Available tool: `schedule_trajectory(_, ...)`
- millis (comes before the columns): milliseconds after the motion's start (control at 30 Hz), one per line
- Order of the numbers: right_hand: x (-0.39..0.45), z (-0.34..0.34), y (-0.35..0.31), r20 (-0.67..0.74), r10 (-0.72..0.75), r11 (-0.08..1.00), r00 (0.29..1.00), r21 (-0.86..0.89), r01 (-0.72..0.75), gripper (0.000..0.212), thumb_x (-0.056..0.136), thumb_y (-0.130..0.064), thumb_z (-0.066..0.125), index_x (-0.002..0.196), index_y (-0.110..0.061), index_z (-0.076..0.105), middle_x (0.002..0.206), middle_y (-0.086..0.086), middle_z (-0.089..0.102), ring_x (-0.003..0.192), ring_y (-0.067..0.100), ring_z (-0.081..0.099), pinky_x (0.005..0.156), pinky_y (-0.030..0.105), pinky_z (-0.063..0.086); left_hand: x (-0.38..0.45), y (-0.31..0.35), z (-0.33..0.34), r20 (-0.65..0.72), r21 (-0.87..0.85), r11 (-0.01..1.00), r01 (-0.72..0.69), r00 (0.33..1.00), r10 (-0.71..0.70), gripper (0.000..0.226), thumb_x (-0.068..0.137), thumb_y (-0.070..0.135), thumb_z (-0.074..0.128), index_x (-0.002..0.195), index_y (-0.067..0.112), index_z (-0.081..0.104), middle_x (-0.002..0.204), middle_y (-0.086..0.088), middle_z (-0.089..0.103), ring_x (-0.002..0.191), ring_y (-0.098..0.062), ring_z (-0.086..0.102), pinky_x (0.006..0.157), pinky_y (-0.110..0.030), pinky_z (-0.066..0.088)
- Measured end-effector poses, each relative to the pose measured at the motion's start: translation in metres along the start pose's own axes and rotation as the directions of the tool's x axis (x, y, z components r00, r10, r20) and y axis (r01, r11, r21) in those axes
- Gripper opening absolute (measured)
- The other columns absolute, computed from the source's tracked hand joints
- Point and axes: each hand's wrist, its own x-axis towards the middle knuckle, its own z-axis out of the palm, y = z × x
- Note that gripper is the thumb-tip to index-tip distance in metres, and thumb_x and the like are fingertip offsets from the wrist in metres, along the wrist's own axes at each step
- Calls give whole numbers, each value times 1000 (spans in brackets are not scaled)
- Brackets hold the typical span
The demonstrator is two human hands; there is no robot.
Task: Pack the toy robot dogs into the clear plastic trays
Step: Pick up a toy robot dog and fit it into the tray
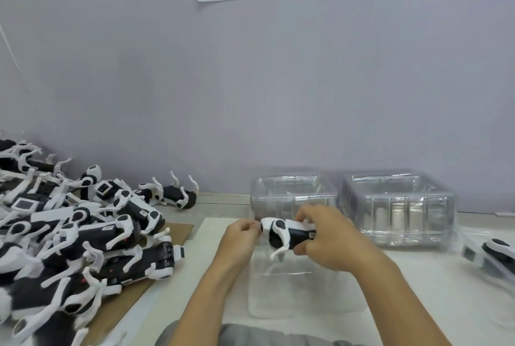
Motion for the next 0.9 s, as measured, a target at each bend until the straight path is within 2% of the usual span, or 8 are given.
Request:
schedule_trajectory(200,3,12,-1,53,43,991,998,-126,-36,39,76,-29,82,111,-36,66,102,-13,45,117,16,46,96,34,27,-3,3,2,36,-105,994,3,999,1,16,98,16,56,95,16,72,97,4,69,94,-11,63,75,-24,44)
schedule_trajectory(367,-1,1,1,54,27,999,998,-38,-25,40,81,-36,77,116,-42,59,120,-9,44,125,12,41,113,41,26,-4,1,1,61,-59,998,1,998,2,23,88,2,62,99,22,68,101,7,67,96,-1,61,76,-18,45)
schedule_trajectory(433,-2,-11,10,37,54,999,998,-9,-53,24,83,-27,76,98,-39,60,111,-10,49,113,10,49,105,36,38,-4,2,0,53,23,999,-24,998,22,18,92,10,61,103,23,67,104,10,65,97,1,58,73,-16,43)
schedule_trajectory(467,-3,-15,15,40,68,997,997,20,-69,22,84,-19,75,89,-35,61,99,-11,52,98,8,56,89,25,46,-3,2,-1,43,62,997,-38,998,35,15,94,15,60,105,23,67,104,10,64,97,1,58,72,-16,42)
schedule_trajectory(533,-5,-15,22,47,97,994,994,52,-99,25,83,-6,74,77,-28,62,78,-8,53,67,5,54,55,10,41,-2,2,-2,22,122,991,-57,998,55,14,97,21,57,107,22,67,101,10,64,93,0,57,69,-17,41)
schedule_trajectory(567,-5,-14,24,40,103,993,994,47,-105,26,82,-3,75,74,-25,63,72,-6,53,61,5,52,49,10,38,-2,2,-2,15,154,986,-58,998,57,14,98,24,56,107,22,66,98,10,63,89,-1,57,66,-18,40)
schedule_trajectory(800,-1,-18,10,-86,4,994,996,106,5,7,89,-29,71,88,-31,65,80,-8,61,70,7,58,62,22,46,-14,23,-10,-155,468,879,92,988,-21,41,95,52,47,77,16,50,80,-3,65,61,-21,63,55,-26,51)
schedule_trajectory(900,2,-26,2,-217,-24,990,976,132,54,8,91,-26,66,84,-29,65,68,-8,62,66,10,59,65,30,50,-21,36,1,-13,226,972,67,998,-66,46,98,49,48,79,8,59,73,-10,68,49,-24,66,51,-28,52)
